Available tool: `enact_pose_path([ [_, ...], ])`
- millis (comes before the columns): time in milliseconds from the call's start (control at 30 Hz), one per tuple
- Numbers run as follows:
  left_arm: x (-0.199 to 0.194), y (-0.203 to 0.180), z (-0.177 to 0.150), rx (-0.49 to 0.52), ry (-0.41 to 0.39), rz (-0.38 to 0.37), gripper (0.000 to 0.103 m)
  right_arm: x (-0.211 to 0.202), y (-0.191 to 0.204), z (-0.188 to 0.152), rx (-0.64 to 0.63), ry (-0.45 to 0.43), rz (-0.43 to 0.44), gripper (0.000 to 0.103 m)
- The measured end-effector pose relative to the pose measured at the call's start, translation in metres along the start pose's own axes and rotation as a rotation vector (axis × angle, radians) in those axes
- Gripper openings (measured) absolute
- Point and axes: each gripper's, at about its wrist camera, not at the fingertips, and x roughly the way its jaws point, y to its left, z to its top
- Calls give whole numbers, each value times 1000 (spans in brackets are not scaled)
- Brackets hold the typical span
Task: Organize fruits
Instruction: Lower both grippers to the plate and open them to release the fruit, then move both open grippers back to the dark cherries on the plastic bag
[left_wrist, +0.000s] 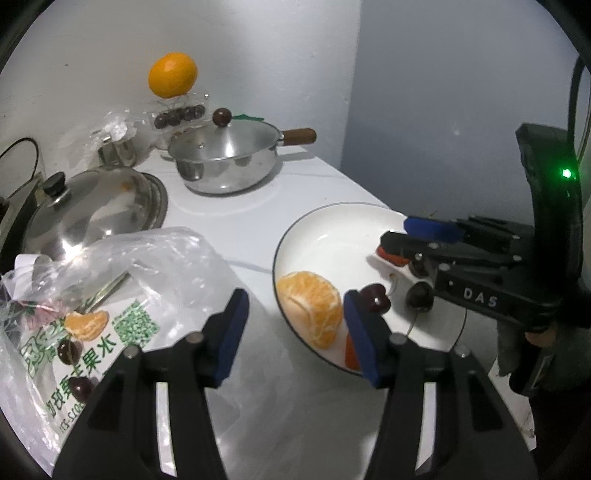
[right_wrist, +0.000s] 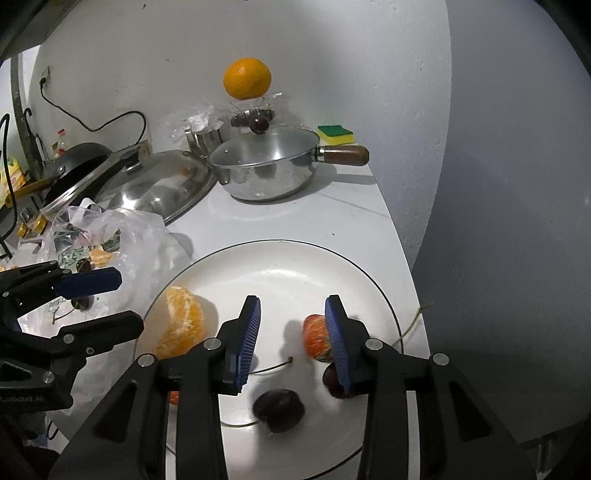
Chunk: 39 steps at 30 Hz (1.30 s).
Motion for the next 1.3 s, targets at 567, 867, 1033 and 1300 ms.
enact_pose_path([
  [567,-29,20,-20,-33,-22,9,55,-14,28,-1,-14,-10,-10,39],
  [867,-44,33,-29,-57,-42,13,55,-17,51,1,-42,-10,-6,39],
  [1033,-52,43,-33,-71,-52,22,55,-18,65,2,-59,-13,0,39],
  [1300,-70,62,-42,-93,-71,29,55,-20,88,5,-79,-21,10,39],
])
